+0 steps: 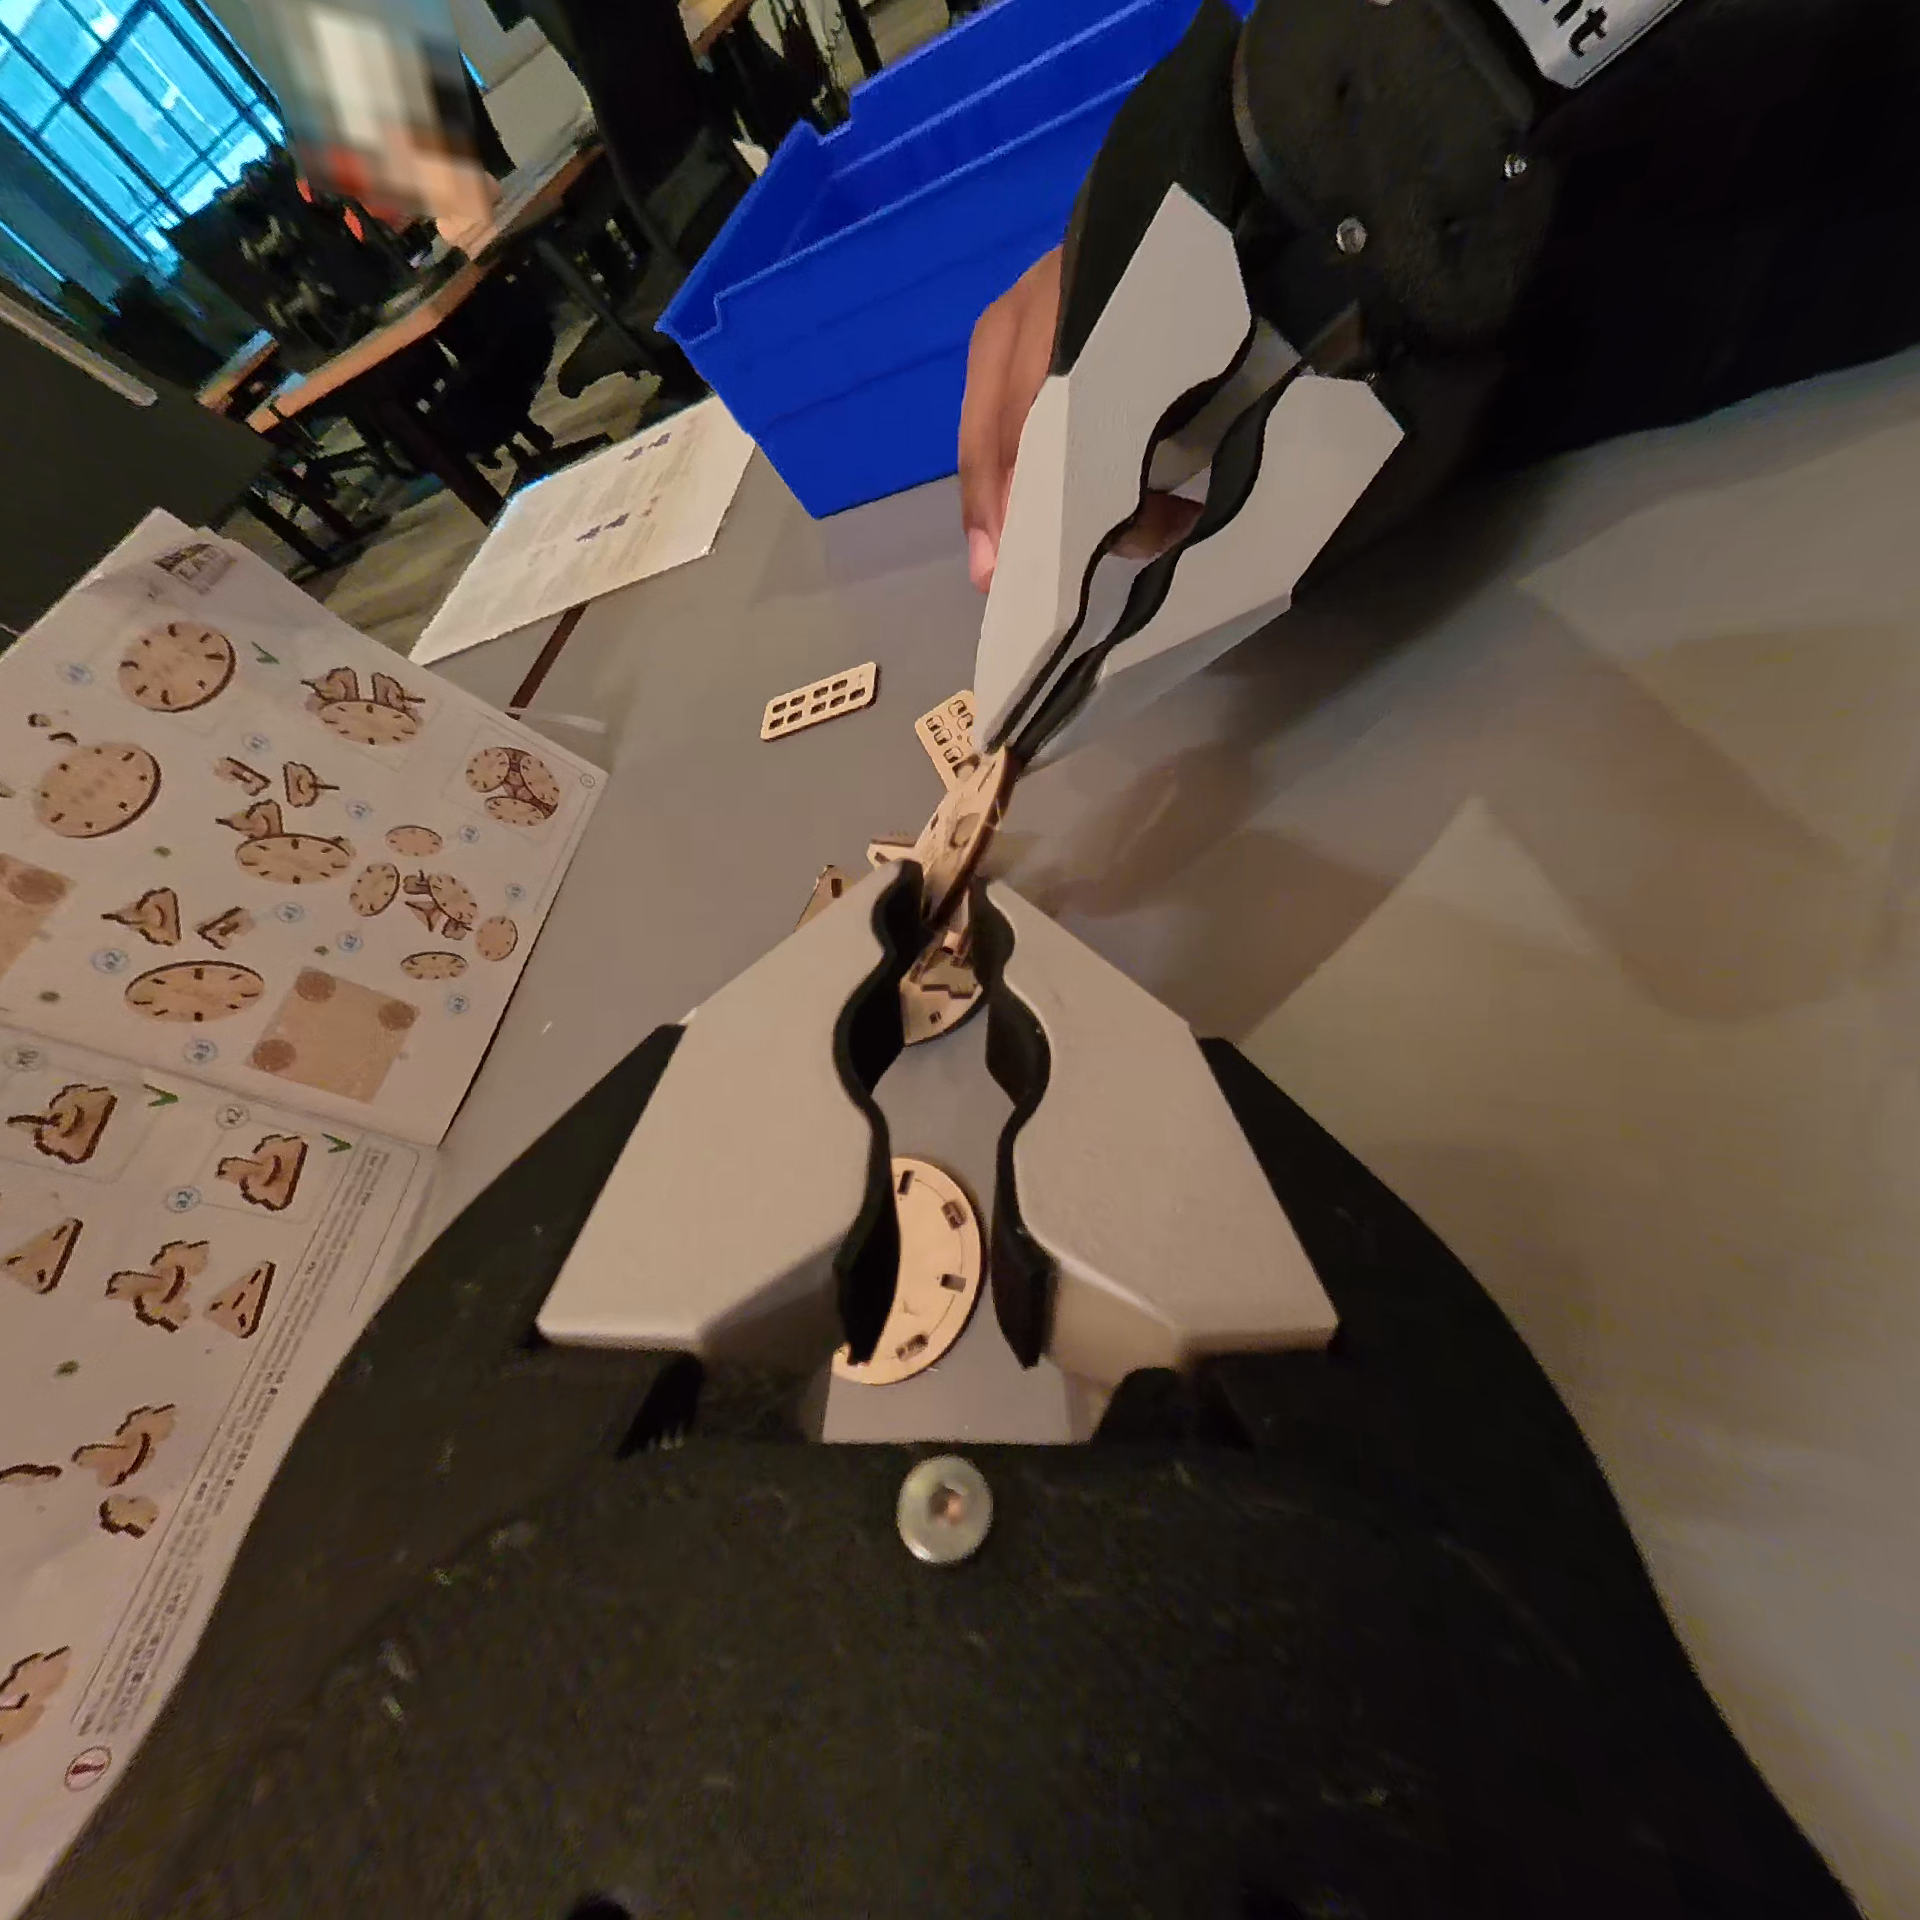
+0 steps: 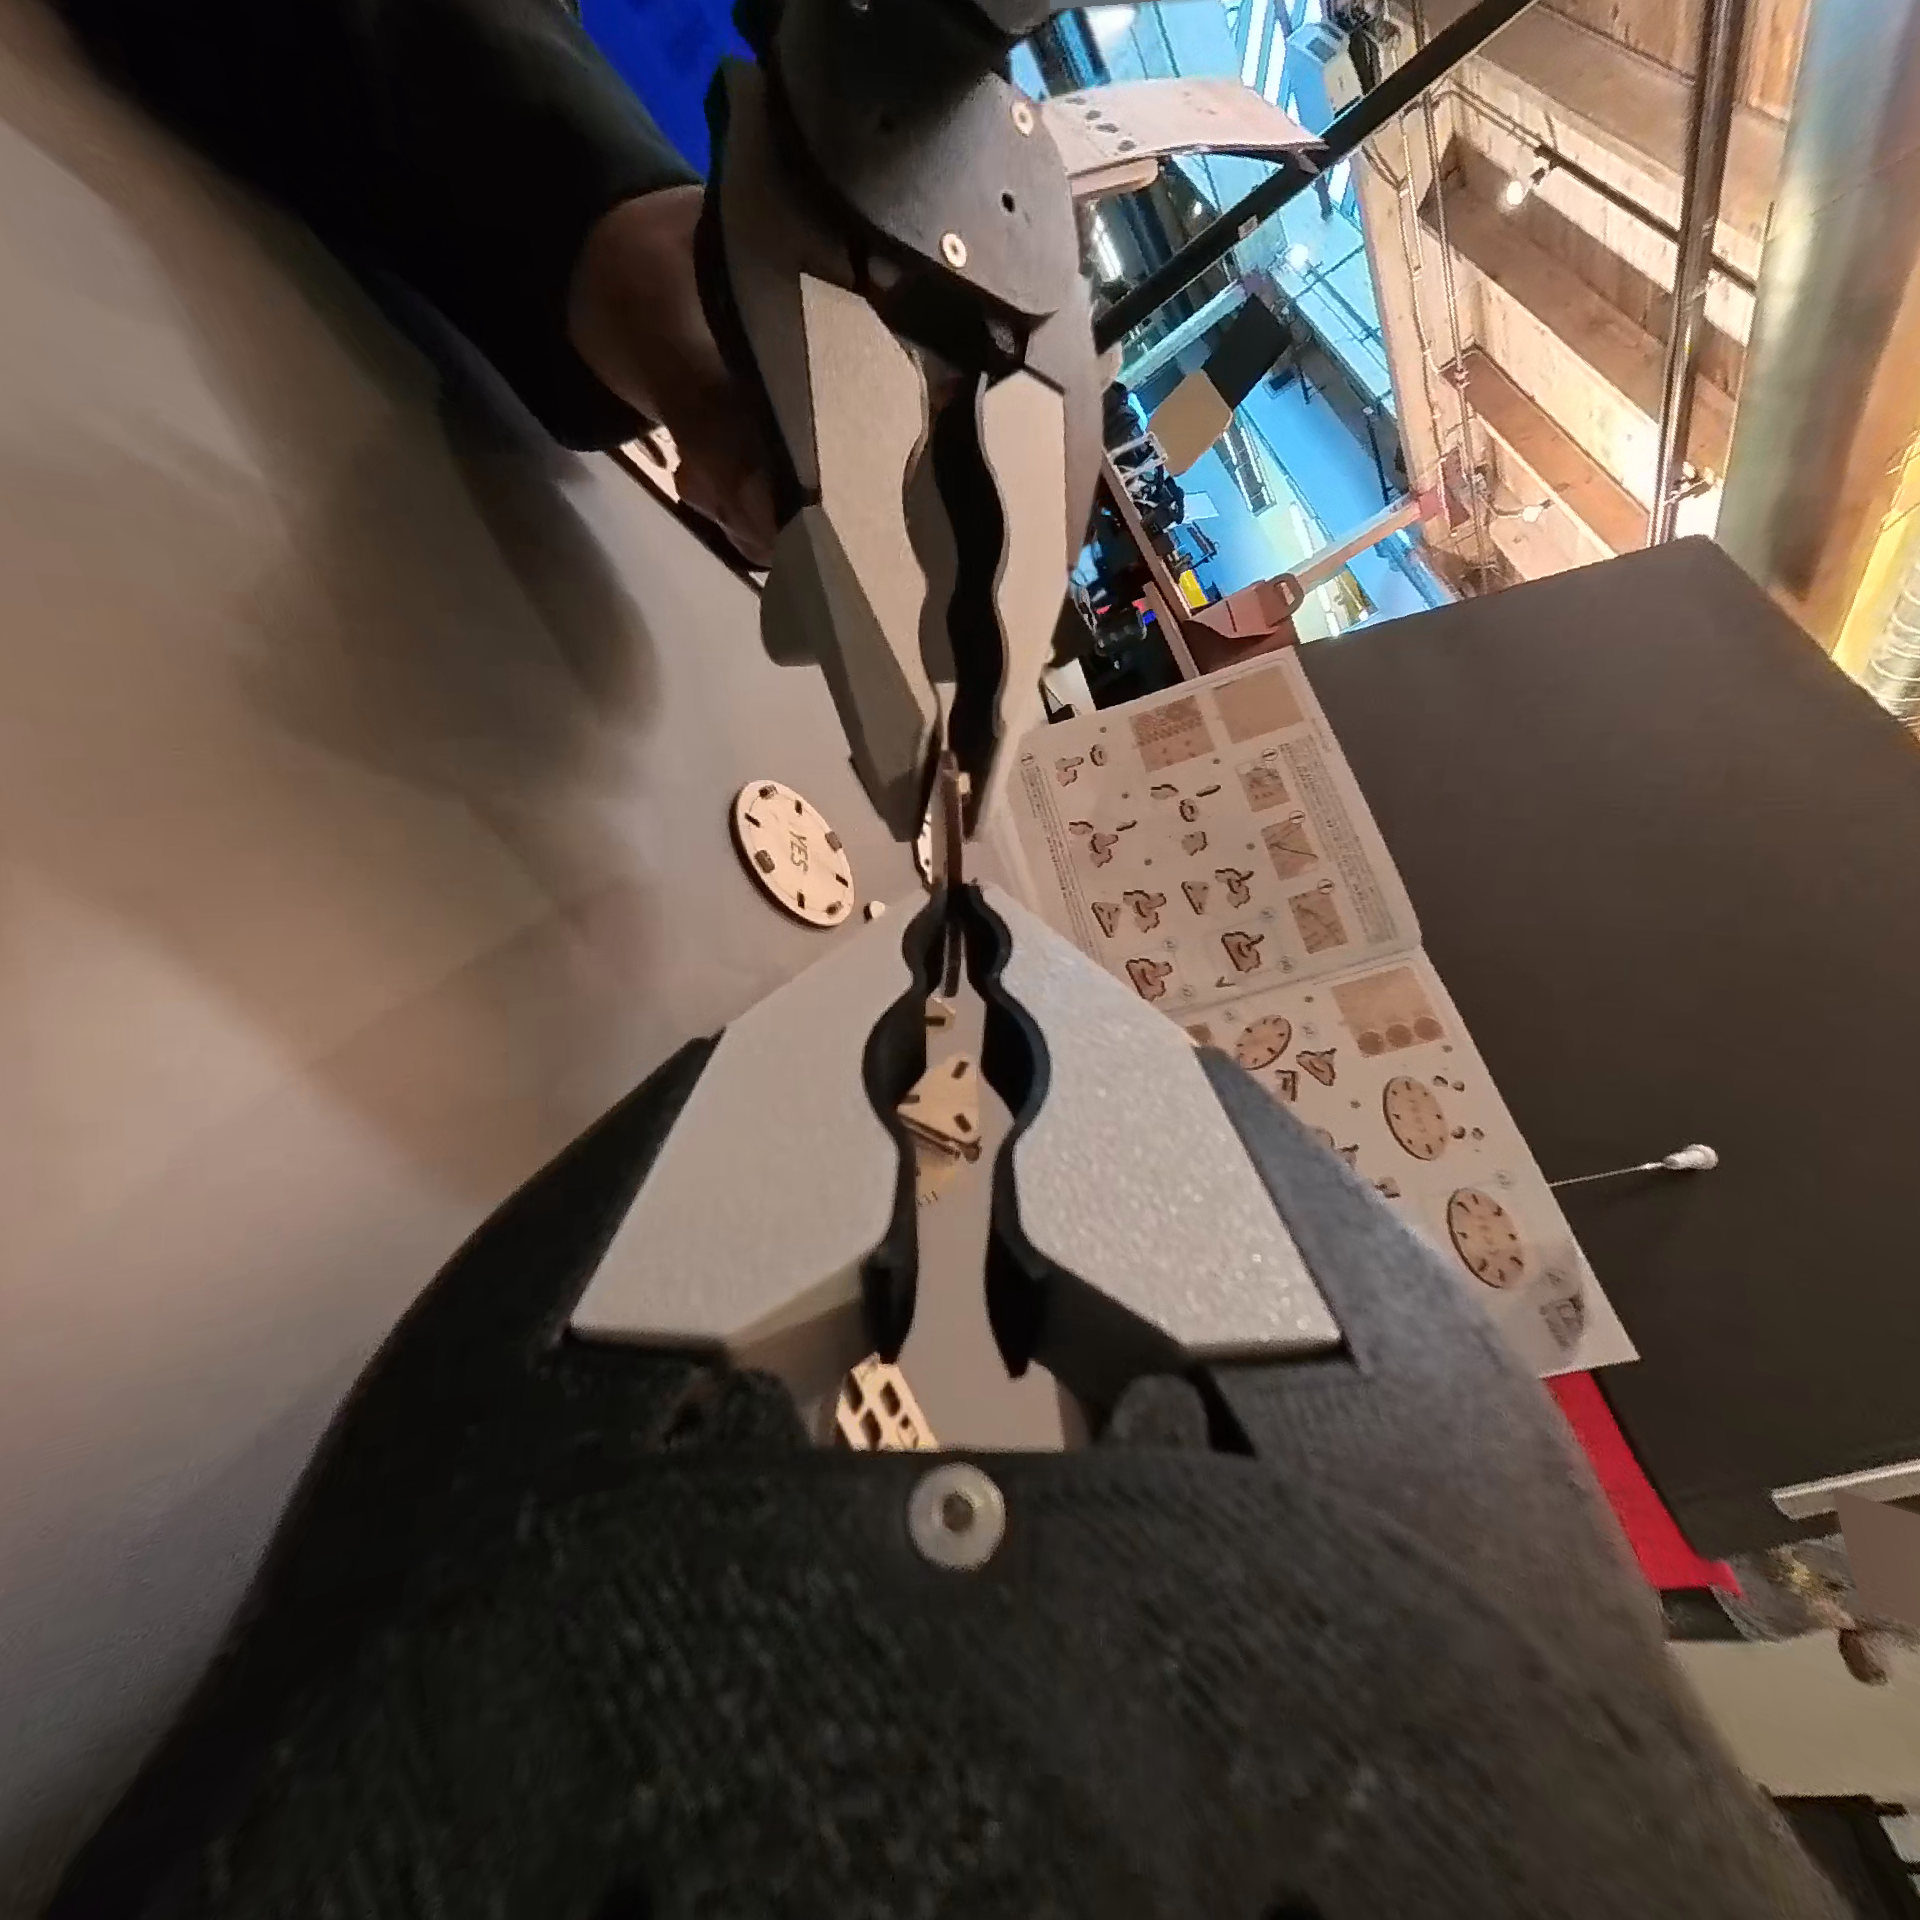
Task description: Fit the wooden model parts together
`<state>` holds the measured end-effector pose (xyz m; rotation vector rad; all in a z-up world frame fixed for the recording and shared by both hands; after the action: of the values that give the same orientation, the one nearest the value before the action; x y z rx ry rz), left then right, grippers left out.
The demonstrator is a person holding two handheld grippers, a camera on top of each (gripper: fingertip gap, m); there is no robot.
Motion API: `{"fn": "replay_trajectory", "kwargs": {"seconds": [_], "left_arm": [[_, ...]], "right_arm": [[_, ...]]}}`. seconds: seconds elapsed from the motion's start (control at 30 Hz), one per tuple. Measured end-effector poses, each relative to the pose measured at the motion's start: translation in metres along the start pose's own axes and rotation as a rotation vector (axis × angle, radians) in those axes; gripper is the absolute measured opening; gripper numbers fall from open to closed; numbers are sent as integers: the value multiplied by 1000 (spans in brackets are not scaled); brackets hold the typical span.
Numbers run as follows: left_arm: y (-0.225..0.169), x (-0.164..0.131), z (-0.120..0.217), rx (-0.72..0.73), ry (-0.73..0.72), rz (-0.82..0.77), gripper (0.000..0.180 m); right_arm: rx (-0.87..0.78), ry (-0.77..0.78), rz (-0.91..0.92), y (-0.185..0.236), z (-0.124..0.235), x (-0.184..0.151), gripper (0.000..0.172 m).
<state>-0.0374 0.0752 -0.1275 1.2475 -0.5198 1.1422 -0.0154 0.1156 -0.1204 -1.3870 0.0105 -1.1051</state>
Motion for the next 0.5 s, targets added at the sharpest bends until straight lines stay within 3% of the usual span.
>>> {"fn": "replay_trajectory", "kwargs": {"seconds": [0.4,0.5], "left_arm": [[2,3,-1,62,3,-51,0],[19,-2,-1,130,28,30,0]], "right_arm": [[-65,-3,-42,-9,2,-2,2],[-109,-2,-150,-17,2,-10,25]]}}
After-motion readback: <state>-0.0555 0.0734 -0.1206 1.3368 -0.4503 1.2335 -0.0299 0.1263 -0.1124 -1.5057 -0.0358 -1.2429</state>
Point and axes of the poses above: each gripper's, where its closed fingertips meet, z back along the fingers, x out of its top, y = z × x across the jaws, the point moved 2 cm from there along z, back along the fingers, and after that the axes turned 10 degrees about x, right-handed, at the moved point
